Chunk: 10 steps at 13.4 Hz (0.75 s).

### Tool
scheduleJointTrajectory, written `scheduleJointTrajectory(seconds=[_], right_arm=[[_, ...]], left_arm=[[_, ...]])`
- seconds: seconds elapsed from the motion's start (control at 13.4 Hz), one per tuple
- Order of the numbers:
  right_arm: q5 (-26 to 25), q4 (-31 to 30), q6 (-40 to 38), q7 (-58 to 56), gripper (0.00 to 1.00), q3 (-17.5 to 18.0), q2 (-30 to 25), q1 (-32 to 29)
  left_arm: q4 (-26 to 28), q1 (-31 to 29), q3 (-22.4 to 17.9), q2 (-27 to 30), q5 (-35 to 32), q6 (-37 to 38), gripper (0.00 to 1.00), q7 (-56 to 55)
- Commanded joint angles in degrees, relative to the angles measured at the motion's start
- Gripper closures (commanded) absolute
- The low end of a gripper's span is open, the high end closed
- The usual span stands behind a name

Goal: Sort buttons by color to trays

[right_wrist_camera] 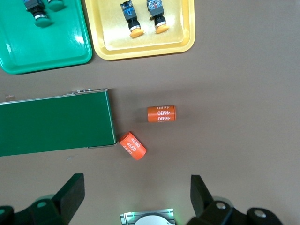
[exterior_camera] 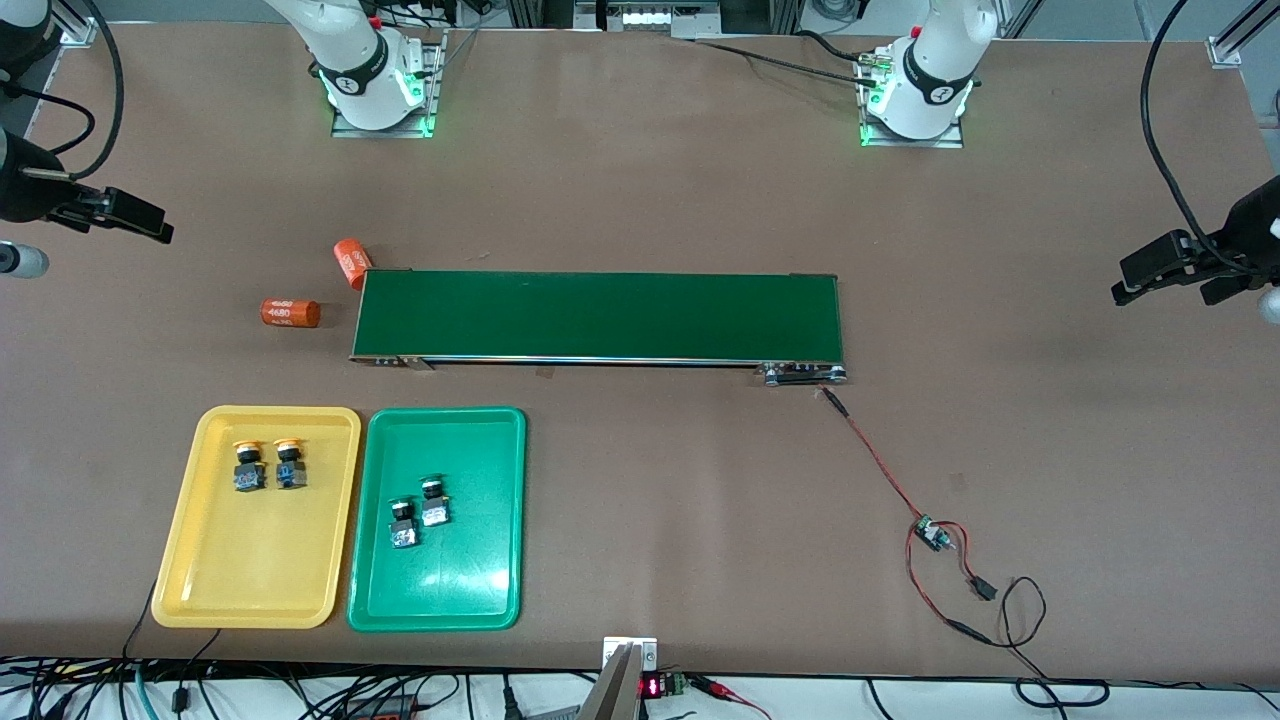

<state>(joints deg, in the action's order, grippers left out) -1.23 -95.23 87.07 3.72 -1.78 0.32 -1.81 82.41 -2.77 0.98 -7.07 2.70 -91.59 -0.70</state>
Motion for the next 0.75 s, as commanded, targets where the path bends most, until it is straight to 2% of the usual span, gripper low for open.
scheduleJointTrajectory(seconds=[0.0,0.67], right_arm=[[-0.09,0.57,0.29,-3.00,0.00,-0.95,0.21,1.28],[0.35,0.84,0.91,-4.43,0.00,-0.86,0.65,0.93]], left_arm=[[1.61,-0.49,0.34,1.62,0.46,-0.25,0.00,1.22],[1.26,-0.49,0.42,1.71,0.46,0.80,0.00,1.22]])
